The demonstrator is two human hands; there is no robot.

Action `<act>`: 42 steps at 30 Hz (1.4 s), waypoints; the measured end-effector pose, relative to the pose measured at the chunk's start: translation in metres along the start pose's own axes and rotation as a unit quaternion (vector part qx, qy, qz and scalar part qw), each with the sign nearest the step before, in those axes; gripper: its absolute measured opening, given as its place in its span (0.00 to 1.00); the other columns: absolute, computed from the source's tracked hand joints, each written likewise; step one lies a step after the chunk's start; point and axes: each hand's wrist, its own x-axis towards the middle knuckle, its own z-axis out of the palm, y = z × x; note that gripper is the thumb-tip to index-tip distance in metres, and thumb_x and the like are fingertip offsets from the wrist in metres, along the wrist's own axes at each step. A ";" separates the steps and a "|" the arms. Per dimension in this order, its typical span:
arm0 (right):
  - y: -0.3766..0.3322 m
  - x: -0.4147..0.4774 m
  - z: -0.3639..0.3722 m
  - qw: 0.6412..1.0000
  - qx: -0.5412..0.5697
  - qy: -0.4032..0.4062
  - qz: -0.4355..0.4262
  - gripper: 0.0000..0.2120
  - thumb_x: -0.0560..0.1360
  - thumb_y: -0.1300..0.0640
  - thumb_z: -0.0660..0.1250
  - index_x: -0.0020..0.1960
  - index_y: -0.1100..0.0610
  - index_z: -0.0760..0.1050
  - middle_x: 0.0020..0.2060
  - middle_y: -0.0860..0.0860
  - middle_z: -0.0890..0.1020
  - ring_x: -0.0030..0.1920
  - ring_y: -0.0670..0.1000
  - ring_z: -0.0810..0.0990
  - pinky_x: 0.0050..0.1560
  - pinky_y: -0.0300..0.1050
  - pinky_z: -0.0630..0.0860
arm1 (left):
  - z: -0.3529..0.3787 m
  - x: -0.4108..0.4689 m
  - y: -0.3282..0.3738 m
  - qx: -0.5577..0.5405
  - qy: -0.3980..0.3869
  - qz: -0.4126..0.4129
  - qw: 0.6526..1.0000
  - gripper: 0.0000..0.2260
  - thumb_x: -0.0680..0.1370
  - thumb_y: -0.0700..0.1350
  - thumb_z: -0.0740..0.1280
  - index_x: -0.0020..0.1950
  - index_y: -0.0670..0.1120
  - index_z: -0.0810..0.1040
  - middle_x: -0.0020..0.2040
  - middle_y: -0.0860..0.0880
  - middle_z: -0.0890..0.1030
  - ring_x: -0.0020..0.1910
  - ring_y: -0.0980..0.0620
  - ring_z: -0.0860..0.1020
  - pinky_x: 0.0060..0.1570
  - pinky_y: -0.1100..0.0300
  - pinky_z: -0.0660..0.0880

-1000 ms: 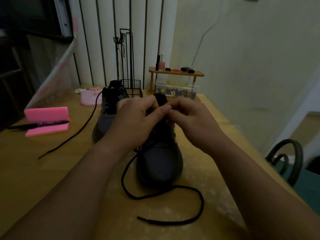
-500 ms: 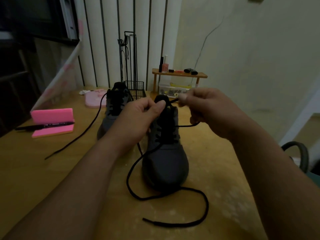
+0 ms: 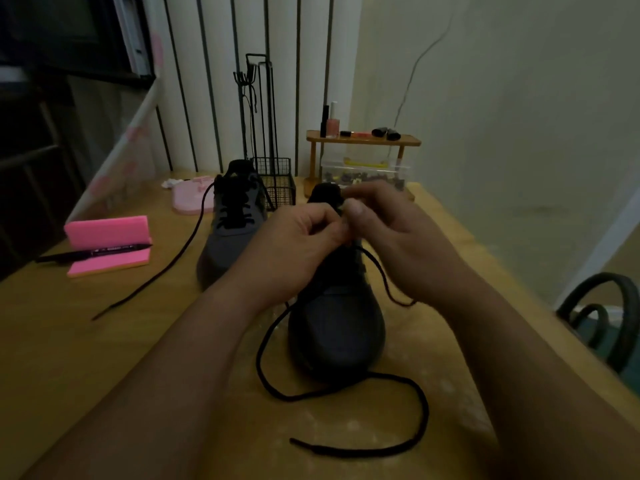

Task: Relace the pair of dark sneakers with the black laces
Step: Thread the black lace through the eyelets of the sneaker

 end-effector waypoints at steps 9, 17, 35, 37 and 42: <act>0.026 -0.004 -0.026 0.993 -0.028 0.094 0.065 0.18 0.83 0.44 0.64 0.44 0.56 0.80 0.27 0.46 0.75 0.27 0.44 0.71 0.34 0.45 0.67 | -0.012 0.001 -0.005 -0.051 0.061 -0.069 0.994 0.15 0.85 0.54 0.64 0.44 0.44 0.77 0.28 0.58 0.75 0.27 0.64 0.73 0.30 0.68 0.72; 0.030 0.000 -0.013 0.965 -0.206 0.140 0.079 0.19 0.84 0.43 0.62 0.39 0.52 0.71 0.32 0.49 0.74 0.34 0.51 0.73 0.35 0.51 0.70 | -0.016 0.006 -0.013 -0.095 0.124 -0.089 0.984 0.16 0.85 0.57 0.62 0.46 0.47 0.78 0.32 0.52 0.70 0.30 0.56 0.69 0.41 0.54 0.76; -0.005 -0.005 0.018 0.997 -0.035 0.051 -0.047 0.04 0.82 0.57 0.68 0.56 0.51 0.79 0.48 0.44 0.83 0.48 0.42 0.81 0.45 0.38 0.78 | -0.003 0.001 -0.001 -0.055 0.083 0.019 0.995 0.18 0.83 0.56 0.64 0.44 0.43 0.79 0.31 0.50 0.77 0.29 0.57 0.73 0.30 0.63 0.70; -0.002 -0.003 0.019 0.997 -0.045 0.044 -0.051 0.04 0.82 0.56 0.69 0.56 0.51 0.80 0.48 0.45 0.84 0.48 0.45 0.82 0.48 0.47 0.81 | -0.002 0.001 0.000 -0.044 0.085 0.027 0.995 0.18 0.83 0.56 0.64 0.44 0.43 0.80 0.31 0.50 0.77 0.30 0.57 0.73 0.31 0.63 0.71; 0.012 0.003 0.010 0.989 0.003 0.145 0.000 0.06 0.82 0.51 0.68 0.50 0.52 0.80 0.41 0.46 0.81 0.42 0.43 0.79 0.40 0.39 0.75 | -0.003 0.004 -0.003 -0.011 0.123 0.025 0.992 0.16 0.86 0.56 0.60 0.52 0.46 0.79 0.44 0.49 0.80 0.42 0.53 0.78 0.42 0.58 0.75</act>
